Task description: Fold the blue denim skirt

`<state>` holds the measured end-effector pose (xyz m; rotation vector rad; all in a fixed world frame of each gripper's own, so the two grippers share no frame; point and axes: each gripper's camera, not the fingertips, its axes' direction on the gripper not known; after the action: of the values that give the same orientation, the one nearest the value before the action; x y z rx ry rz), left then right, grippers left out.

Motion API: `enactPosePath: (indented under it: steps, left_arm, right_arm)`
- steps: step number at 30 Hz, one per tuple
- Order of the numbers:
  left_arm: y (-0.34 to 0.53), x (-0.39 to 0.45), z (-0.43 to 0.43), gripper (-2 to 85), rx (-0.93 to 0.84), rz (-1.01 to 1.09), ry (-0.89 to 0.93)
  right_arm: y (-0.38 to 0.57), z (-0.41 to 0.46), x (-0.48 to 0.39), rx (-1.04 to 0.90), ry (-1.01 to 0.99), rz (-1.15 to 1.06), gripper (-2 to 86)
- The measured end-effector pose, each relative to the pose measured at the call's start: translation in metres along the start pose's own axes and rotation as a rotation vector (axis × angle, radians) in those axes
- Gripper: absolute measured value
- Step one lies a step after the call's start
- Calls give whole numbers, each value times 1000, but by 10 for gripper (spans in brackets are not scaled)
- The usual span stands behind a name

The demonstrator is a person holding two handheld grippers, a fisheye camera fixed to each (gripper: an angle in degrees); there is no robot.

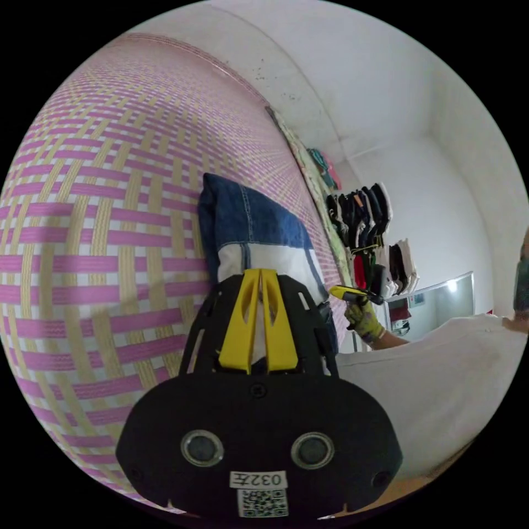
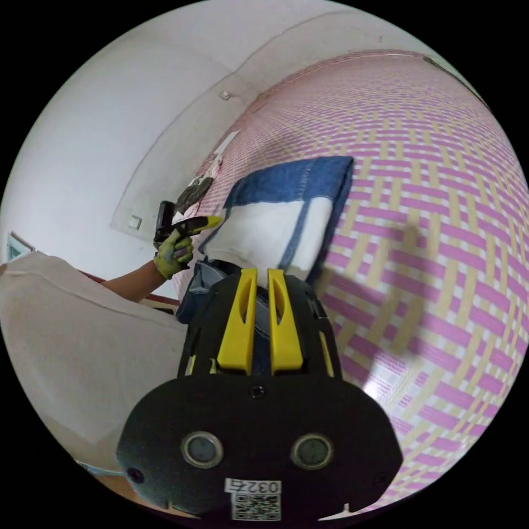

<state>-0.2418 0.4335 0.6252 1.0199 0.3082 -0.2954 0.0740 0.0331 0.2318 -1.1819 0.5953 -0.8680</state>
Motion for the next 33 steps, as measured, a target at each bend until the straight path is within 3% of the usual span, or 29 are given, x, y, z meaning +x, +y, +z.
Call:
enactPosePath:
  steps: [4, 7, 10, 14, 16, 24, 29, 33]
  left_arm:
    - [17, 16, 11, -9, -52, 97, 119]
    - [29, 7, 40, -8, -242, 66, -47]
    - [24, 1, 26, -5, -180, 57, 4]
    - [-9, -31, -16, 28, 29, -36, 61]
    - [-31, -57, -17, 59, 52, -115, 86]
    - [-100, -120, 23, 69, -35, -258, 94]
    - [-104, -131, 43, -1, -47, -318, 116]
    - [-104, -122, 39, -9, -42, -299, 115]
  right_arm:
    - [16, -3, 27, -36, 8, 14, 45]
    - [18, 15, 55, -126, -14, 91, 44]
    - [7, 12, 68, -188, -78, 69, 46]
    - [-22, -30, 90, 2, -71, 81, 59]
    - [-40, -35, 114, 44, -83, 151, 73]
    - [-112, 16, 195, -87, -175, 357, 111]
    - [-122, 40, 208, -108, -235, 395, 19]
    - [-111, 33, 199, -58, -222, 383, -2]
